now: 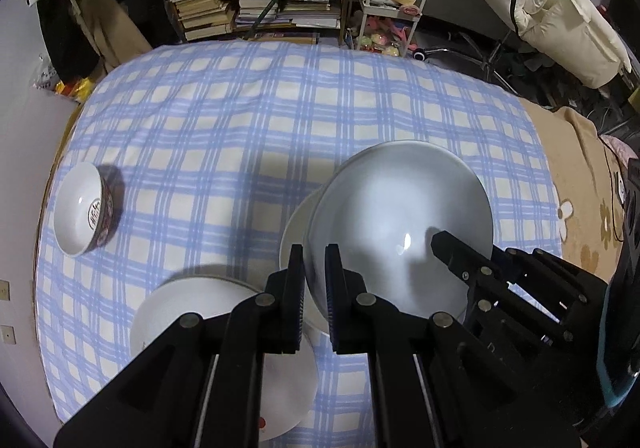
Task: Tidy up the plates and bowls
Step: 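Lift and carry the white bowl with both tools onto the plate stack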
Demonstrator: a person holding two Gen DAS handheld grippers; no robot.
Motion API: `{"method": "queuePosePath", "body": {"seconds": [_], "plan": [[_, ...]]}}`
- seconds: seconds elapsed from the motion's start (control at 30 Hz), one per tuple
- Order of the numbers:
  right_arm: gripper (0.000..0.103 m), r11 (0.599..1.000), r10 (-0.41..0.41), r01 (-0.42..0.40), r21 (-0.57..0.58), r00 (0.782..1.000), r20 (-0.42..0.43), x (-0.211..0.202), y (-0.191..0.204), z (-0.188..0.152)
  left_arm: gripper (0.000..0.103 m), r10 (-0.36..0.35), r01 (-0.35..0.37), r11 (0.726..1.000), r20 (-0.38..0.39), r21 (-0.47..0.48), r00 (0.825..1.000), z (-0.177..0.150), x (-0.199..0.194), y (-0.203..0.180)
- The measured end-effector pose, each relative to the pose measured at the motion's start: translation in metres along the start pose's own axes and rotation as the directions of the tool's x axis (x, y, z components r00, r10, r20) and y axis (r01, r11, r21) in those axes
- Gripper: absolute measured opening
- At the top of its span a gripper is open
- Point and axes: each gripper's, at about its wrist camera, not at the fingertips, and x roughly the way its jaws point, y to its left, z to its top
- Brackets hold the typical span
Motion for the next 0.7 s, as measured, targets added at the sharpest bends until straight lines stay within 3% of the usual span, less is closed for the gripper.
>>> {"method": "queuePosePath", "body": {"seconds": [0.27,0.7], "plan": [[0.013,1.000,-0.006,0.007,0.017,1.000,-0.019,0.010,-0.003,-0.005,0.009,-0.019,0.018,0.999,-0.045,-0.035,0.999,-0.012,0.019,0.005],[0.013,0.999,-0.047,0.046,-0.030,0.998,-0.049,0.033,0.008,-0.014,0.009,0.023,-0.027,0.998,-0.059,-0.054,0.998,-0.012,0.032,0.011]]}}
